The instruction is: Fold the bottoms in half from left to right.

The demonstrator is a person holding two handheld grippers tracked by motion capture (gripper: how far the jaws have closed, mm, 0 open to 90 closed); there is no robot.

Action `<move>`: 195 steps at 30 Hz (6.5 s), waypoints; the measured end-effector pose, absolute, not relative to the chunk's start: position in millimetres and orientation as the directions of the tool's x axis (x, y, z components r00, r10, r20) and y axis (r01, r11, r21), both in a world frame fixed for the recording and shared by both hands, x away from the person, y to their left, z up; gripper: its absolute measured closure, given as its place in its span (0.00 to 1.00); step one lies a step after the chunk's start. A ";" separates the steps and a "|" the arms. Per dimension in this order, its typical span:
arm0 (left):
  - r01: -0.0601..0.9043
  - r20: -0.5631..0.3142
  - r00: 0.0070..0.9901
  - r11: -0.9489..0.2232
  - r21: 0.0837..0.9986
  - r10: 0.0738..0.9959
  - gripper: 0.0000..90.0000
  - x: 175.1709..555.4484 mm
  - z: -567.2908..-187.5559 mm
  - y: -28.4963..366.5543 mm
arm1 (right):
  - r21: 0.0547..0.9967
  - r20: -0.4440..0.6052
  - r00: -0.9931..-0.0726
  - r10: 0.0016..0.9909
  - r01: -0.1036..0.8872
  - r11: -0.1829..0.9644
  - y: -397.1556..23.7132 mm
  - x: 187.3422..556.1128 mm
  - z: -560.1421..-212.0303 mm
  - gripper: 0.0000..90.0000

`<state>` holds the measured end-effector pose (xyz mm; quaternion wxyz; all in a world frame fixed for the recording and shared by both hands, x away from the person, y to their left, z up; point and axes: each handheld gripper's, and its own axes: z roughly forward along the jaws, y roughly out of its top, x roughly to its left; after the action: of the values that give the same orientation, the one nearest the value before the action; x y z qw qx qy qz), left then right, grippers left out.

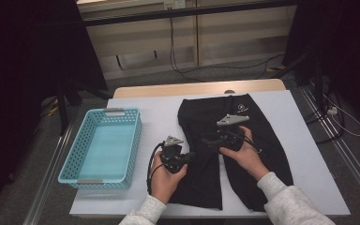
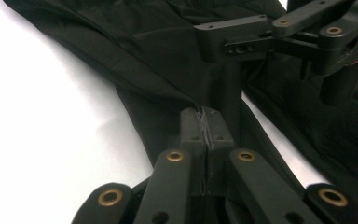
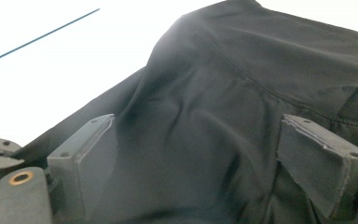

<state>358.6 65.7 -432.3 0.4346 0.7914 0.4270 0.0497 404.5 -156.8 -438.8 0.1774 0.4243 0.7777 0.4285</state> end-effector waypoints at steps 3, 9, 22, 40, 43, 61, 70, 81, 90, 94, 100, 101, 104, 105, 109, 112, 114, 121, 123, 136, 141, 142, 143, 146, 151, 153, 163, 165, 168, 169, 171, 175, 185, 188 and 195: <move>0.631 -0.300 0.635 -0.253 0.734 0.712 0.99 358.8 -431.6 65.6 | 0.817 0.086 -0.578 0.811 0.507 0.275 -153.2 405.4 -440.2 0.15; 0.635 -0.311 0.632 -0.245 0.733 0.709 0.99 359.5 -433.1 65.5 | 0.819 0.097 -0.600 0.794 0.501 0.279 -142.0 407.3 -436.8 0.18; 0.625 -0.312 0.644 -0.246 0.740 0.699 0.99 357.4 -434.4 61.7 | 0.806 0.091 -0.643 0.760 0.496 0.323 -110.3 419.8 -441.6 0.33; 0.597 -0.309 0.659 -0.227 0.769 0.686 0.99 358.3 -425.4 60.8 | 0.797 0.133 -0.666 0.734 0.512 0.320 -125.8 430.4 -437.4 0.99; 0.593 -0.307 0.662 -0.228 0.773 0.684 0.99 358.9 -425.7 60.4 | 0.802 0.113 -0.661 0.742 0.501 0.325 -131.5 428.9 -434.0 0.99; 0.605 -0.345 0.694 -0.253 0.755 0.632 0.99 360.2 -437.4 39.3 | 0.765 0.045 -0.612 0.789 0.530 0.367 -192.9 387.3 -434.0 0.98; 0.605 -0.340 0.689 -0.250 0.756 0.640 0.99 360.3 -437.5 44.1 | 0.793 -0.014 -0.617 0.787 0.472 0.384 -168.8 402.3 -433.0 0.59; 0.619 -0.344 0.674 -0.247 0.745 0.654 0.99 359.7 -443.5 46.3 | 0.794 -0.031 -0.680 0.733 0.429 0.431 -125.8 436.0 -441.2 0.54; 0.622 -0.343 0.670 -0.246 0.743 0.658 0.99 358.7 -445.2 47.4 | 0.753 -0.094 -0.672 0.735 0.435 0.493 -107.4 452.2 -460.2 0.71; 0.618 -0.341 0.671 -0.241 0.749 0.659 0.99 359.3 -443.8 48.7 | 0.734 -0.082 -0.658 0.748 0.468 0.492 -115.3 457.2 -460.7 0.97; 0.603 -0.338 0.683 -0.239 0.761 0.647 0.99 359.4 -441.0 46.5 | 0.766 -0.029 -0.620 0.784 0.491 0.416 -139.6 450.8 -440.1 1.00; 0.601 -0.338 0.685 -0.237 0.763 0.645 0.99 359.5 -440.1 46.0 | 0.770 -0.030 -0.617 0.786 0.487 0.412 -143.2 448.8 -436.6 1.00; 0.603 -0.348 0.686 -0.232 0.763 0.639 0.99 359.6 -438.7 44.7 | 0.781 -0.042 -0.606 0.794 0.476 0.404 -159.9 441.7 -424.9 1.00; 0.601 -0.346 0.687 -0.233 0.764 0.638 0.99 359.6 -439.0 44.2 | 0.781 -0.044 -0.598 0.800 0.479 0.401 -163.9 440.4 -423.0 1.00; 0.602 -0.346 0.693 -0.244 0.760 0.633 0.99 359.3 -440.3 41.6 | 0.770 -0.046 -0.583 0.811 0.497 0.400 -183.6 433.4 -424.6 1.00; 0.603 -0.343 0.696 -0.253 0.757 0.631 0.99 359.3 -442.6 40.6 | 0.757 -0.039 -0.601 0.798 0.504 0.416 -189.4 428.7 -434.7 0.97; 0.608 -0.350 0.690 -0.246 0.755 0.634 0.99 359.5 -443.1 40.2 | 0.753 -0.050 -0.598 0.800 0.504 0.423 -187.6 428.6 -437.6 0.86; 0.608 -0.349 0.688 -0.241 0.757 0.636 0.99 360.2 -440.9 44.1 | 0.808 -0.097 -0.650 0.754 0.391 0.441 -160.0 437.7 -431.2 0.62; 0.611 -0.351 0.684 -0.239 0.755 0.639 0.99 360.0 -441.8 44.5 | 0.800 -0.118 -0.662 0.740 0.379 0.466 -149.0 443.4 -432.0 0.61; 0.611 -0.365 0.678 -0.214 0.762 0.638 0.99 360.5 -438.3 46.4 | 0.731 -0.165 -0.655 0.737 0.421 0.537 -132.9 458.5 -453.0 0.95; 0.608 -0.362 0.683 -0.220 0.763 0.634 0.99 361.2 -436.4 48.2 | 0.773 -0.112 -0.620 0.777 0.437 0.460 -144.0 460.2 -438.0 0.96; 0.610 -0.366 0.680 -0.214 0.763 0.635 0.99 361.2 -436.2 48.0 | 0.789 -0.090 -0.612 0.786 0.437 0.431 -146.6 460.2 -433.5 0.96; 0.606 -0.362 0.680 -0.212 0.766 0.637 0.99 361.1 -436.0 48.3 | 0.795 -0.082 -0.612 0.787 0.437 0.422 -147.8 460.2 -431.1 0.96; 0.603 -0.358 0.682 -0.214 0.768 0.637 0.99 361.2 -435.1 48.9 | 0.798 -0.076 -0.608 0.790 0.438 0.414 -150.3 460.2 -425.2 0.96; 0.604 -0.365 0.682 -0.206 0.770 0.634 0.99 361.0 -432.8 49.5 | 0.808 -0.065 -0.600 0.797 0.438 0.396 -153.1 459.5 -422.1 0.96; 0.604 -0.364 0.681 -0.205 0.770 0.636 0.99 361.2 -432.3 50.3 | 0.810 -0.069 -0.601 0.796 0.432 0.396 -153.0 459.6 -421.2 0.96; 0.608 -0.384 0.682 -0.191 0.771 0.622 0.99 362.2 -429.4 49.7 | 0.829 -0.031 -0.587 0.809 0.437 0.349 -157.9 460.7 -416.9 0.96; 0.596 -0.387 0.695 -0.184 0.782 0.606 0.99 361.8 -423.8 45.6 | 0.835 -0.035 -0.577 0.816 0.432 0.341 -161.3 460.7 -413.1 0.96; 0.580 -0.407 0.722 -0.170 0.796 0.560 0.99 361.0 -410.3 33.1 | 0.852 -0.032 -0.543 0.839 0.424 0.307 -177.1 463.7 -399.9 0.96; 0.562 -0.402 0.741 -0.169 0.810 0.538 0.99 360.3 -402.7 25.3 | 0.858 -0.023 -0.532 0.847 0.424 0.290 -183.3 465.0 -395.9 0.96; 0.543 -0.410 0.762 -0.151 0.826 0.500 0.98 360.1 -391.3 15.6 | 0.872 -0.018 -0.477 0.879 0.422 0.248 -205.3 468.4 -383.9 0.96; 0.487 -0.364 0.788 -0.142 0.862 0.497 0.62 363.6 -382.7 10.8 | 0.889 -0.009 -0.342 0.940 0.427 0.164 -260.9 478.0 -366.3 0.96; 0.535 -0.291 0.715 -0.229 0.813 0.636 0.29 392.1 -418.2 49.8 | 0.811 0.036 -0.270 0.962 0.571 0.129 -290.7 464.6 -407.6 0.46; 0.531 -0.263 0.716 -0.259 0.807 0.647 0.27 396.7 -424.9 56.6 | 0.797 0.025 -0.324 0.946 0.577 0.177 -288.2 445.8 -419.2 0.42; 0.557 -0.259 0.697 -0.278 0.783 0.668 0.22 404.9 -434.2 70.4 | 0.787 0.003 -0.416 0.909 0.562 0.254 -272.7 403.6 -429.7 0.29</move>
<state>404.9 70.4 -434.2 0.4618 0.7971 0.3843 0.0604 403.6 -272.7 -429.7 0.2354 0.4866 0.7560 0.3692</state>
